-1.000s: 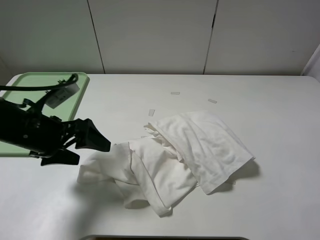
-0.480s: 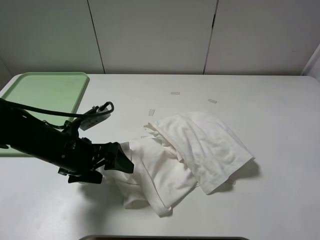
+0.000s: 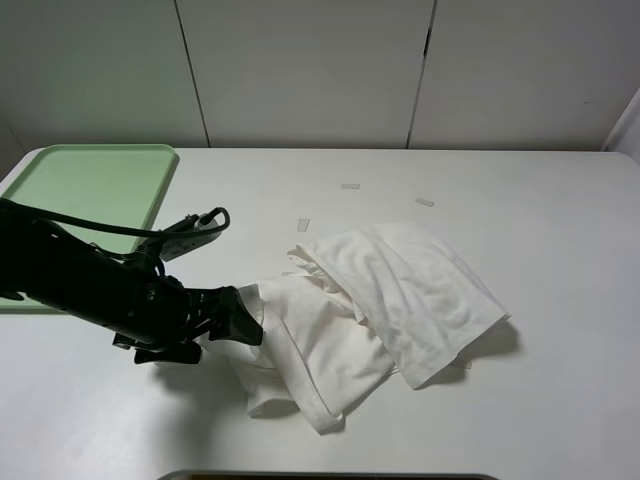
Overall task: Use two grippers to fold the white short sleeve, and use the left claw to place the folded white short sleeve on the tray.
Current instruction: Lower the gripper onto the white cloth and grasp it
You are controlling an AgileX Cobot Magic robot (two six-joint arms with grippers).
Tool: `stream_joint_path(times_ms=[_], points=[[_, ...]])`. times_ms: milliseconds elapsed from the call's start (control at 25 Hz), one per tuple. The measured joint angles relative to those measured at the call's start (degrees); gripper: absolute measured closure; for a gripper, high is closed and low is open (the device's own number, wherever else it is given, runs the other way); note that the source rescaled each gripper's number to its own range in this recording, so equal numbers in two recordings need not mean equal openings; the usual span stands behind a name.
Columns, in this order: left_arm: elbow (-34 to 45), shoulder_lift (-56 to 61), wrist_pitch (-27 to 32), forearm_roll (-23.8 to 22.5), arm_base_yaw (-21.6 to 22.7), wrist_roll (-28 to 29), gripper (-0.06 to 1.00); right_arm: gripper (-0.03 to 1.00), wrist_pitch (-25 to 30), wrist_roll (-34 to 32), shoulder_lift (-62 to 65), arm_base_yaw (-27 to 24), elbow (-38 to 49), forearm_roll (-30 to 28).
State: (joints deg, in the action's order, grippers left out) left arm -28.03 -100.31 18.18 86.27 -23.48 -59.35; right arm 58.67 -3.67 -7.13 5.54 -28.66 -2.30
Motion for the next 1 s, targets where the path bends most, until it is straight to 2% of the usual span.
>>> stream_joint_path(times_ms=[200,480,560,600,800,1000], points=[[0.0,0.0,-0.2,0.5,-0.1,0.0,0.05,-0.03,0.0,0.0,0.0,0.0,0.0,0.0],[-0.1,0.0,-0.2,4.0,-1.7,-1.1,0.06,-0.03,0.0,0.0,0.0,0.0,0.0,0.0],[-0.1,0.0,-0.2,7.8,-2.9,-3.5,0.06,-0.03,0.0,0.0,0.0,0.0,0.0,0.0],[-0.1,0.0,-0.4,11.2,-3.8,-6.5,0.06,-0.03,0.0,0.0,0.0,0.0,0.0,0.0],[-0.1,-1.3,-1.4,12.8,-4.6,-8.4,0.06,-0.03,0.0,0.0,0.0,0.0,0.0,0.0],[-1.2,-5.7,4.1,14.3,-4.6,-8.5,0.07,-0.03,0.0,0.0,0.0,0.0,0.0,0.0]])
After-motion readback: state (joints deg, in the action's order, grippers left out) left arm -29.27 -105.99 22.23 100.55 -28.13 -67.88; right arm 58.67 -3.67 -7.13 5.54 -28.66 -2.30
